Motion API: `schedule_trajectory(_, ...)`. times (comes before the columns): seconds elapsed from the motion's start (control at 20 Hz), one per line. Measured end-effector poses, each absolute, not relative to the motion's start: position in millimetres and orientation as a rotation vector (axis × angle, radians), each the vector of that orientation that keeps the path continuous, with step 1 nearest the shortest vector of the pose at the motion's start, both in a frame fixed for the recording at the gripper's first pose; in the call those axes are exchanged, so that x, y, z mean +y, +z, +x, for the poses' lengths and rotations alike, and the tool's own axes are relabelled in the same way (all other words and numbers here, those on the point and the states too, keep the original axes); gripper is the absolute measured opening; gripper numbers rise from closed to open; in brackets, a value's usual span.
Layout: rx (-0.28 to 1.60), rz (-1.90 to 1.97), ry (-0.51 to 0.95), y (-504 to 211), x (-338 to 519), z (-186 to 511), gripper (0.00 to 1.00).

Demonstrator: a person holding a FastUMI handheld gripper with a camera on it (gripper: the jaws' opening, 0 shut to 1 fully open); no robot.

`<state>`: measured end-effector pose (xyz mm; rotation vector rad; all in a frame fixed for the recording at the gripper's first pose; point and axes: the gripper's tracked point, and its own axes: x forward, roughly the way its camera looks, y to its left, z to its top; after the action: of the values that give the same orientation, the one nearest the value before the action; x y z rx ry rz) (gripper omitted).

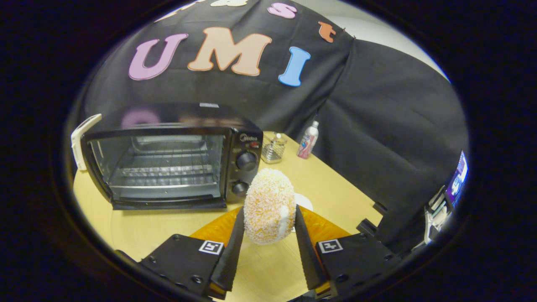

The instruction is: Open the toaster oven, put the food inside, and close the toaster oven door.

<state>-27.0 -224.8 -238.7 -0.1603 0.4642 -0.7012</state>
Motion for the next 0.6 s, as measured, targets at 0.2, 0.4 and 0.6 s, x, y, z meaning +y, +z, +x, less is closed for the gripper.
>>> schedule_trajectory(0.2,0.513,-0.033,-0.551,-257.1,-175.5,14.0,0.67)
schedule_trajectory(0.4,0.61,0.122,-0.45,-281.7,-139.6,49.8,0.67)
schedule_trajectory(0.6,0.649,0.267,-0.37,-292.1,-121.1,87.2,0.67)
